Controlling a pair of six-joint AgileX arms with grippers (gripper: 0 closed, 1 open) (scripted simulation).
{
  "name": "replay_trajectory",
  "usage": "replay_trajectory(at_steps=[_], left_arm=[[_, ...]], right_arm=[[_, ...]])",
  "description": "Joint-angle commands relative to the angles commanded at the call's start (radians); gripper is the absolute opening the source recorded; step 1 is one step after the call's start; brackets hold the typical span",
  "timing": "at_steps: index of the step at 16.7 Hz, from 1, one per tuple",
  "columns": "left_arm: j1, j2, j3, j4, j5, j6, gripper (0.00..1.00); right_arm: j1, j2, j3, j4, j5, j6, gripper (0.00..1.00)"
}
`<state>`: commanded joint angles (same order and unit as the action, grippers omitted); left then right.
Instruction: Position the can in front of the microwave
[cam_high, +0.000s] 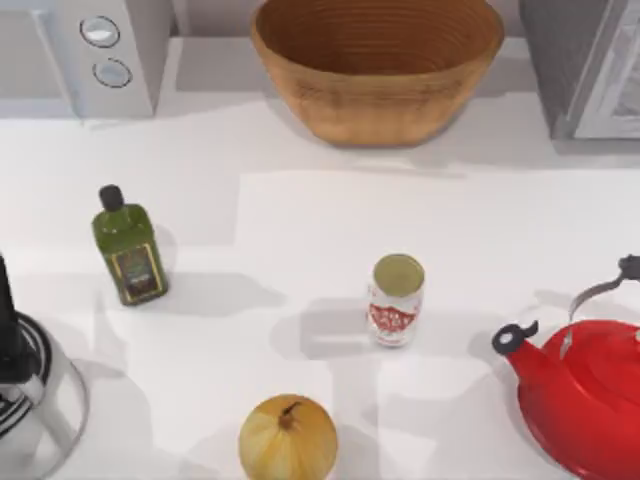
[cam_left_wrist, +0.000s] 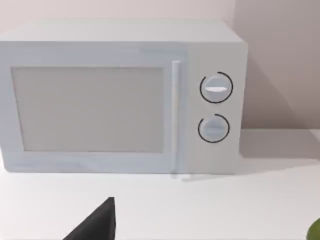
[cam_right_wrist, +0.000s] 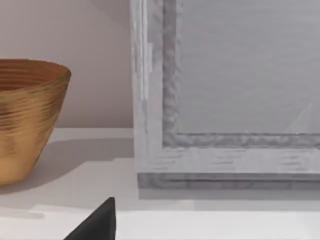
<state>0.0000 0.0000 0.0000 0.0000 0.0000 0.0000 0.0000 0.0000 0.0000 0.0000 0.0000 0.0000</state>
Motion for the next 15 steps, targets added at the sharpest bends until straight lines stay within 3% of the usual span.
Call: replay_trajectory(at_steps=[7,15], left_arm=[[-0.047,0.138,0.140,-0.085,-0.003,-0.001,1.00],[-0.267,0.748,0.725,-0.463,-0.003,-0.006,1.00]], right_arm=[[0.000,0.000,0.000,0.000,0.000,0.000,1.00],[0.000,0.000,0.000,0.000,0.000,0.000,1.00]])
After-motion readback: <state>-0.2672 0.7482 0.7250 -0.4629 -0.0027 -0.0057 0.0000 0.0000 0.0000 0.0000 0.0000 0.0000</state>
